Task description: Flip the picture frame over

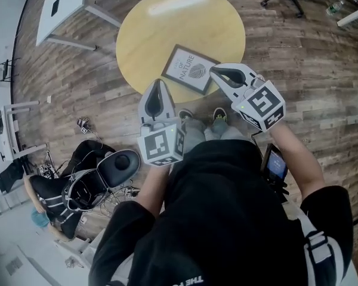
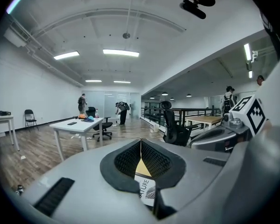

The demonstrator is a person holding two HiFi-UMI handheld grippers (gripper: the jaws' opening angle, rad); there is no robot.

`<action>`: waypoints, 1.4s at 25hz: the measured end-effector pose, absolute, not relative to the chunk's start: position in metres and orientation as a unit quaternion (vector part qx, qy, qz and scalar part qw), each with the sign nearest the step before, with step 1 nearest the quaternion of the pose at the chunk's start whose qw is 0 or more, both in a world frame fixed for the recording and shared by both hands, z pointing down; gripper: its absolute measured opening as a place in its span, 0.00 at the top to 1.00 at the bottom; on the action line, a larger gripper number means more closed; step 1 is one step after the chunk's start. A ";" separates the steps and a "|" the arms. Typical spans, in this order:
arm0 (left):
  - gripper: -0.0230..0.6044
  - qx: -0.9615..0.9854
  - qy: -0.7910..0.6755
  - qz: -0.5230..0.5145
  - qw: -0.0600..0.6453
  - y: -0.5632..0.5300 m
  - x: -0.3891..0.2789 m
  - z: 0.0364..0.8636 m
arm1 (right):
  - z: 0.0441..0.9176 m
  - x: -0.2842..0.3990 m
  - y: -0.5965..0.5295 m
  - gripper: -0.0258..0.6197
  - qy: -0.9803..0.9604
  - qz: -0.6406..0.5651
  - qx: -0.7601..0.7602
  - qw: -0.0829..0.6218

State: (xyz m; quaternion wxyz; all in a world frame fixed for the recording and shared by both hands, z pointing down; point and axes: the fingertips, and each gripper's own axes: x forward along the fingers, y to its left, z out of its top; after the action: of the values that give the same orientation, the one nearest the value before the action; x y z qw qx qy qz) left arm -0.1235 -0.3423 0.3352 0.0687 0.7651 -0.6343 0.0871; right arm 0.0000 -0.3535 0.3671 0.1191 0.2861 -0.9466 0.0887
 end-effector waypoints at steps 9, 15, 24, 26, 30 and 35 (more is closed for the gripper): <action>0.93 0.762 -0.634 0.097 0.087 -0.361 -0.141 0.365 | 0.403 -0.024 -0.368 0.93 -0.947 0.071 0.261 0.176; 0.93 0.761 -0.630 0.109 0.107 -0.369 -0.147 0.400 | 0.445 -0.031 -0.365 0.92 -0.944 0.075 0.235 0.219; 0.93 0.751 -0.631 0.121 0.153 -0.367 -0.151 0.465 | 0.505 -0.040 -0.343 0.83 -0.937 0.067 0.182 0.289; 0.93 0.749 -0.632 0.116 0.163 -0.367 -0.151 0.477 | 0.518 -0.042 -0.338 0.77 -0.935 0.066 0.165 0.306; 0.93 0.744 -0.632 0.129 0.174 -0.367 -0.152 0.507 | 0.548 -0.050 -0.327 0.71 -0.928 0.017 0.143 0.343; 0.93 0.742 -0.630 0.145 0.176 -0.368 -0.154 0.531 | 0.587 -0.064 -0.305 0.56 -0.904 -0.099 0.092 0.406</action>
State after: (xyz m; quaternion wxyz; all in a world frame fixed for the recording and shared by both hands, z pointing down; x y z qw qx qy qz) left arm -0.1543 -0.3681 0.5314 0.1763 0.7420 -0.6302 0.1452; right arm -0.0637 -0.3051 0.5874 0.4064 0.0917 -0.9037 -0.0991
